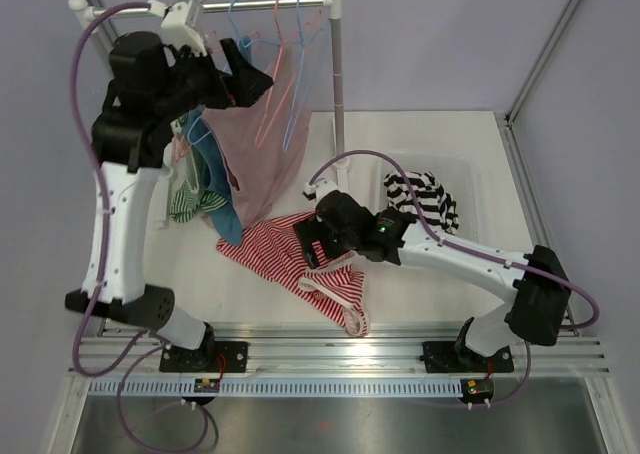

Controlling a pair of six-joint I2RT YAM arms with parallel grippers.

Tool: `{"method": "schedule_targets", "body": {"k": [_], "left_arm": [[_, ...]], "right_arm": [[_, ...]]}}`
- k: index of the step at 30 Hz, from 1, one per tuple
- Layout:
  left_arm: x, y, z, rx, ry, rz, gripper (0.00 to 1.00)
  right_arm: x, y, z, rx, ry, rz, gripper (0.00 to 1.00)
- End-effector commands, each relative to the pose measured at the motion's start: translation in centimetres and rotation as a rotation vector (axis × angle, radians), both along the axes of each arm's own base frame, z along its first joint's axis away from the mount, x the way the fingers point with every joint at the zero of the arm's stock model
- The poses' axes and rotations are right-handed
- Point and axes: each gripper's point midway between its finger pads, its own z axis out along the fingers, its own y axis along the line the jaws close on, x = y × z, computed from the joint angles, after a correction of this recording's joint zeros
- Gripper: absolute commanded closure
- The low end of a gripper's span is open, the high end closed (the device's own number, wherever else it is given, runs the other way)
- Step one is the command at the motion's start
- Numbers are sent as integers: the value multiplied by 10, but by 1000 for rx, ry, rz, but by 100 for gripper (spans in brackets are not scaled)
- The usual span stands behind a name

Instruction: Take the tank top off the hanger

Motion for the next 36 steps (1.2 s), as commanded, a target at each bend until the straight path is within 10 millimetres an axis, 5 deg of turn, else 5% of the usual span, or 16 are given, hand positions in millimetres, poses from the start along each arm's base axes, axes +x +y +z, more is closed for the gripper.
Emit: {"method": "schedule_targets", "body": {"k": [1, 3, 4, 5, 7, 11, 19, 22, 23, 26, 29, 31, 36], "left_arm": [[-63, 22, 53, -39, -170, 50, 1], [-75, 29, 41, -40, -149, 81, 1], [-104, 38, 53, -56, -202, 92, 1], [-106, 40, 37, -49, -172, 103, 1], [-142, 54, 46, -66, -247, 141, 1], [-174, 78, 28, -28, -266, 223, 1], [-199, 103, -31, 64, -225, 310, 1], [-201, 108, -60, 80, -209, 334, 1], [-201, 109, -65, 85, -209, 339, 1], [-195, 120, -95, 115, -170, 398, 1], [-193, 138, -121, 132, -150, 503, 1], [-194, 152, -127, 130, -156, 586, 1], [-200, 160, -133, 99, -190, 627, 1]], "right_arm": [[25, 16, 8, -40, -93, 0, 1], [30, 21, -11, -99, -75, 14, 0], [31, 22, -19, -127, -60, 20, 1], [28, 21, -29, -161, -34, 31, 1], [27, 24, -54, -210, 22, 34, 1], [25, 25, -91, -241, 69, 9, 0], [15, 13, -150, -336, 113, -11, 1], [11, 12, -167, -356, 134, -10, 10], [9, 10, -172, -366, 141, -10, 21], [8, 14, -163, -353, 120, -7, 67], [8, 12, -144, -321, 88, -8, 99], [8, 12, -128, -293, 73, -13, 100], [16, 7, -43, -158, -35, -66, 100]]}}
